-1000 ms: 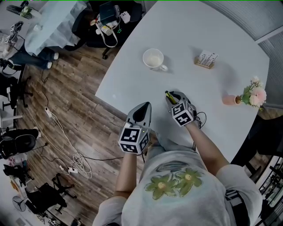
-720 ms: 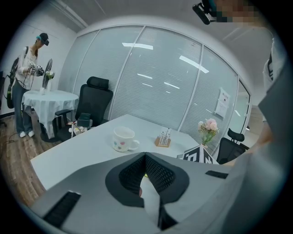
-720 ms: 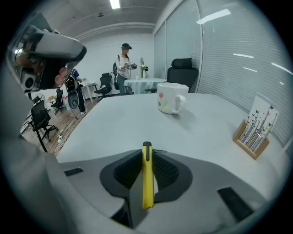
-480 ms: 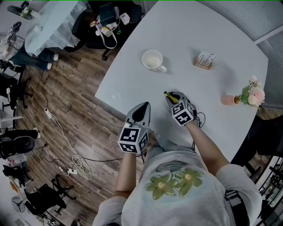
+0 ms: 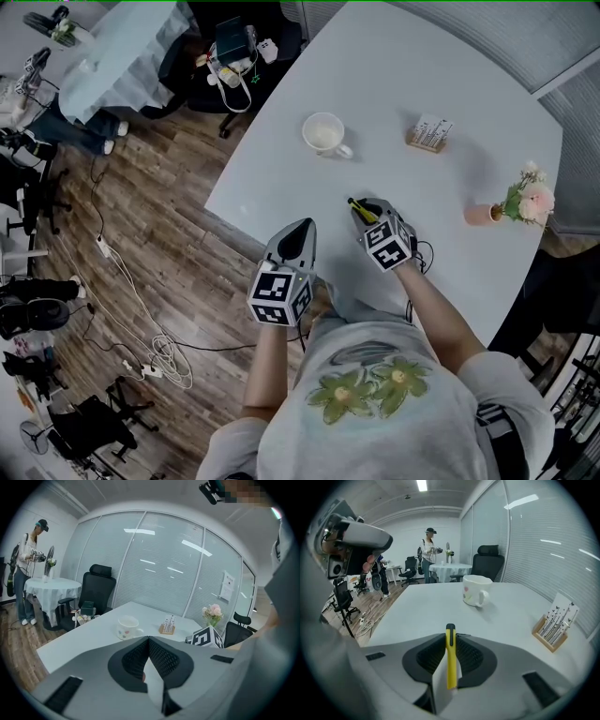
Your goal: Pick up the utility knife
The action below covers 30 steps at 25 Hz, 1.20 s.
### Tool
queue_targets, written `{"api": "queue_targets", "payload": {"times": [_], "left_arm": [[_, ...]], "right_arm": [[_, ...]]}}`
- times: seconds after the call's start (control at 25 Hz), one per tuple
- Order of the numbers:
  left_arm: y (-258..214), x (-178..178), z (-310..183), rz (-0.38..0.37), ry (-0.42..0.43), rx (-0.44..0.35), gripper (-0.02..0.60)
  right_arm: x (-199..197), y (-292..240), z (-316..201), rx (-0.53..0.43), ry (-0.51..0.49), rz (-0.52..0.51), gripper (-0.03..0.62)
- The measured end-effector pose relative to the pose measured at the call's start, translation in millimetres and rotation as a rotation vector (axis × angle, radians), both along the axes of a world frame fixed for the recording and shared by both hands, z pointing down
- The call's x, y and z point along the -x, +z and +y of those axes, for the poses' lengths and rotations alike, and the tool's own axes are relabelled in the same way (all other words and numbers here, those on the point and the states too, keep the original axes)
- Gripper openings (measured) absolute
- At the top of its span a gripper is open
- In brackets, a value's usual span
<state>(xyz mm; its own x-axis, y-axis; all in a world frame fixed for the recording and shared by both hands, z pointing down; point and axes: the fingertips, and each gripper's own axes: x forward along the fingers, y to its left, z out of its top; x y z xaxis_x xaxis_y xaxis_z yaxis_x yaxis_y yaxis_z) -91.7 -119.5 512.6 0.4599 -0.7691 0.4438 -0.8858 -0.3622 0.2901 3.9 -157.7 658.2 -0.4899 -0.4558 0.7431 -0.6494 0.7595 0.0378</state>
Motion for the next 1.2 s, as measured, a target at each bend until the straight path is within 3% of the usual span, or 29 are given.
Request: {"api": "queue_targets", "payload": {"times": [1.2], "left_arm": [[-41, 4, 38, 0.007, -0.019, -0.081, 0.002]], "right_arm": [[18, -119, 47, -0.159, -0.03, -0.161, 0.072]]}}
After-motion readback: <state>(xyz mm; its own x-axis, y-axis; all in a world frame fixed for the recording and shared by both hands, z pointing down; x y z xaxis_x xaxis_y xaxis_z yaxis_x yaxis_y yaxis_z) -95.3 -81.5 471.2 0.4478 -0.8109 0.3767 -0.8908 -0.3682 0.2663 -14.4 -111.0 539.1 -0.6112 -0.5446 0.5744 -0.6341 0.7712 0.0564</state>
